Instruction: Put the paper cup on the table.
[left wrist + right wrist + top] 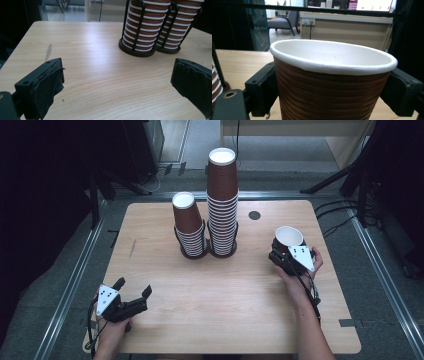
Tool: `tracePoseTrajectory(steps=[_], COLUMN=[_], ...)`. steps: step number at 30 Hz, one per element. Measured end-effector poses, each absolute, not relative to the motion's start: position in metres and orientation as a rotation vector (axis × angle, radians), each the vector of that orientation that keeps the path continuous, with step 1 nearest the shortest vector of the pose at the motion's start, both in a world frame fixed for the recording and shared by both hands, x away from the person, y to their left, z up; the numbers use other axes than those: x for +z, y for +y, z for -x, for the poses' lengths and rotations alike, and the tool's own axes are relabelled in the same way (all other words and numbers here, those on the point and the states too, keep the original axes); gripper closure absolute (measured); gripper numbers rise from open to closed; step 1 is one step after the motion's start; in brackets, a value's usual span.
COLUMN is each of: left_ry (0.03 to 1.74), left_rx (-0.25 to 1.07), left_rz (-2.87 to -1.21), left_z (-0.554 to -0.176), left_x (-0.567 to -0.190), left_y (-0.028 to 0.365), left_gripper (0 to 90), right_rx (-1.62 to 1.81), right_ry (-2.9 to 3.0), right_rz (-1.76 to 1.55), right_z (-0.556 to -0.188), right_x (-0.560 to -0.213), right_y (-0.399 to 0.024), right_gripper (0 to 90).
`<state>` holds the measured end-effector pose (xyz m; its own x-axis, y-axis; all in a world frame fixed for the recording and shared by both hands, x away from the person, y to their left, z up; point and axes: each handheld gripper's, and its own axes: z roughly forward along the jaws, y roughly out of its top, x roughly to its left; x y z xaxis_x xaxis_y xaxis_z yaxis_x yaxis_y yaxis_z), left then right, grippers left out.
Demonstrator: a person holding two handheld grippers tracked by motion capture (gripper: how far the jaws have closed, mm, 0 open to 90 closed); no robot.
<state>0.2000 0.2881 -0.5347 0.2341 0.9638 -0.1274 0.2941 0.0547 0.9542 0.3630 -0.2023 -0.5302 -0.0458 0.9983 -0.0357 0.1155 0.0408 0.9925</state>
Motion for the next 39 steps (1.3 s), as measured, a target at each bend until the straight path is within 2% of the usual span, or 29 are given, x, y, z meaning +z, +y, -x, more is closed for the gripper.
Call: tracePoseTrajectory(steps=[28,32,36,39], left_ry=[1.271,1.271,1.272,1.274], left_rx=[0.793,0.785,0.783,0.783], left_rz=[-1.447,-1.456,-1.458,-1.456], left_z=[-0.198,-0.198,-0.198,-0.198], left_x=[-0.537,-0.538,-0.538,-0.538], left_y=[0.295,0.293,0.293,0.294], left_gripper=[0.0,0.0,0.0,0.0], right_rx=[1.13,1.147,1.15,1.142], right_ry=[1.406,1.408,1.44,1.453], right_rz=[-1.24,-1.264,-1.24,-1.231], right_z=[-0.353,-0.352,-0.351,-0.35], right_x=[-0.539,-0.537,-0.537,-0.536], right_y=[-0.2,-0.202,-0.201,-0.2], right_gripper=[9.7,7.6,0.0,0.0])
